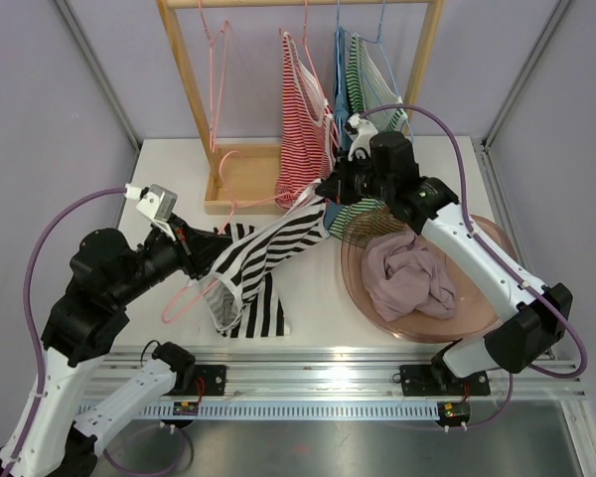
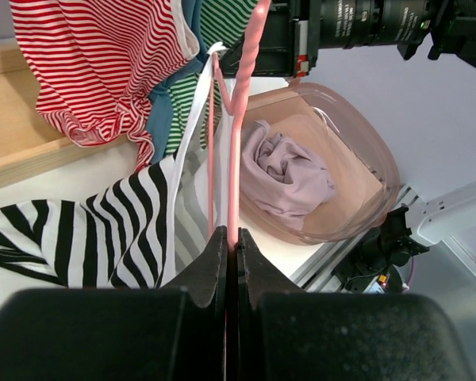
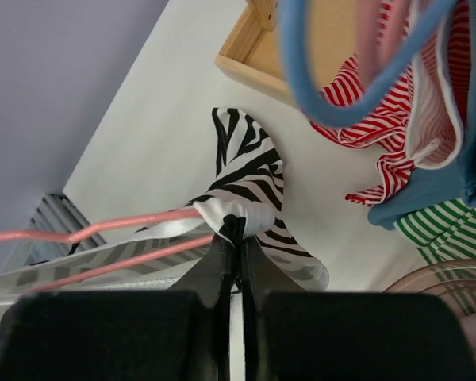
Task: Remove the tank top from the hanger
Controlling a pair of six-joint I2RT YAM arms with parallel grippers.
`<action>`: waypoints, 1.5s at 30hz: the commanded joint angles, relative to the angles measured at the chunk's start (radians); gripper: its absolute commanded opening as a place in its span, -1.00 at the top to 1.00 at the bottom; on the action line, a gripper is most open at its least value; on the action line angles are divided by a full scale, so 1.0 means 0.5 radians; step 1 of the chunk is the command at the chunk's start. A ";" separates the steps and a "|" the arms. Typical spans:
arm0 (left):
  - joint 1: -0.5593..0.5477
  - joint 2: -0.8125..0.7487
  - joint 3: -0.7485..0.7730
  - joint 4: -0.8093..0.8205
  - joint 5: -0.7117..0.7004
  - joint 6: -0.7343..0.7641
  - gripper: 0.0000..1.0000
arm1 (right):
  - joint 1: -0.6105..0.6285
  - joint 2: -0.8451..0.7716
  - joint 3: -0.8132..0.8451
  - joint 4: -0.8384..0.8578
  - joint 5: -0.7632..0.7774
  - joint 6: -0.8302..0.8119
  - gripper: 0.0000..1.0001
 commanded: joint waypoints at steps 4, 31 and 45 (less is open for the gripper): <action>-0.006 -0.153 -0.021 0.071 -0.148 0.098 1.00 | -0.381 0.000 -0.113 0.091 -0.408 0.174 1.00; -0.009 0.454 0.251 1.456 -0.598 -0.083 1.00 | 0.229 -0.393 0.215 0.067 -0.863 0.273 1.00; 0.003 1.024 0.935 0.404 -0.862 -0.101 1.00 | 0.631 -0.142 -0.367 0.075 -0.065 0.221 0.79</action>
